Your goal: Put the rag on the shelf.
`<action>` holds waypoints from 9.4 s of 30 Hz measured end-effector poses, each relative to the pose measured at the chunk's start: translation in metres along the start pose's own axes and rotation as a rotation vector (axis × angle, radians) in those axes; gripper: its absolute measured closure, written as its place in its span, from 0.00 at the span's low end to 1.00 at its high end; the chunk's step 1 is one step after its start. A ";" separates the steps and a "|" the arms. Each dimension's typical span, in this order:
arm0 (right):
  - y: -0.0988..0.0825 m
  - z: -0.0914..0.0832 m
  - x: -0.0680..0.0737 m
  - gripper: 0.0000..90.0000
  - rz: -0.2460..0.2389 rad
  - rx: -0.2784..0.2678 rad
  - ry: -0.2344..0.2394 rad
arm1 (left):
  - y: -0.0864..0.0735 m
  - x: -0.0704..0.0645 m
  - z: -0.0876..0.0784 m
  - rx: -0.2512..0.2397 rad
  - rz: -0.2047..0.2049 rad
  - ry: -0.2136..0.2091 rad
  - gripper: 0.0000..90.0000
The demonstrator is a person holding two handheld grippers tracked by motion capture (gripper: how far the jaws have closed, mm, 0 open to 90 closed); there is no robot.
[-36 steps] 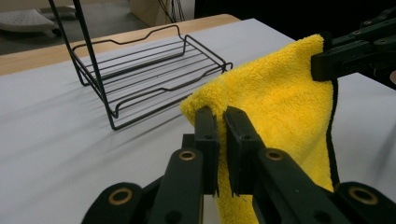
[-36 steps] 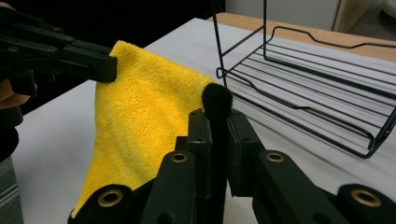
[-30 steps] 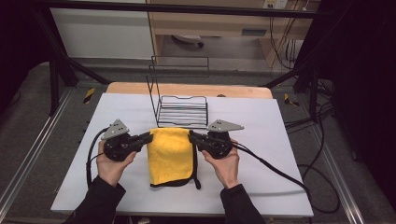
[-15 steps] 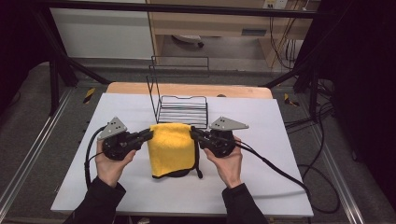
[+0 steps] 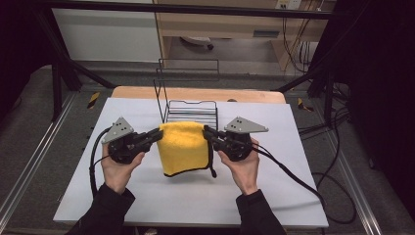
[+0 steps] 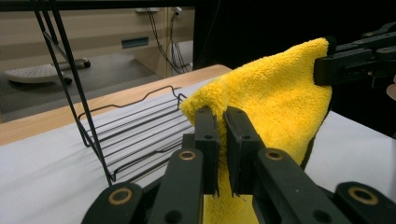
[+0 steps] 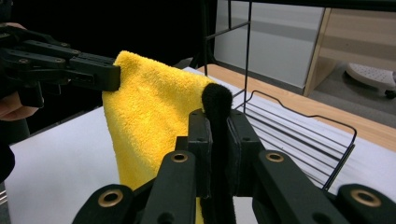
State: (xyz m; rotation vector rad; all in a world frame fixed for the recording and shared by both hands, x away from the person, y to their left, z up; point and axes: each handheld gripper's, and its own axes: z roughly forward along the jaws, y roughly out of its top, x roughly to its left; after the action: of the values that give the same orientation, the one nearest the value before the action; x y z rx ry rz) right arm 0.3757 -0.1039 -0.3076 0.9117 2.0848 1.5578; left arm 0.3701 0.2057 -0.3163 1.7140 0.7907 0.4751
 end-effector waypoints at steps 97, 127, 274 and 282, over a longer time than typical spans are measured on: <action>0.142 -0.007 -0.022 0.92 -0.141 -0.373 -0.161 | 0.150 0.018 0.009 -0.368 0.087 0.102 0.94; 0.194 0.005 -0.038 0.92 -0.152 -0.416 -0.190 | 0.203 0.040 0.018 -0.396 0.107 0.141 0.94; 0.072 0.036 -0.055 0.89 -0.181 -0.077 -0.057 | 0.074 0.053 0.045 -0.066 0.210 0.039 0.89; 0.068 0.036 -0.055 0.89 -0.201 -0.065 -0.060 | 0.082 0.052 0.037 -0.017 0.163 0.005 0.75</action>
State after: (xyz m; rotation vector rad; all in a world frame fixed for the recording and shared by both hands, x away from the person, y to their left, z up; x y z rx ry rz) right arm 0.4560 -0.1051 -0.2590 0.6945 2.0037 1.4660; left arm 0.4519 0.2060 -0.2530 1.7698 0.6513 0.5962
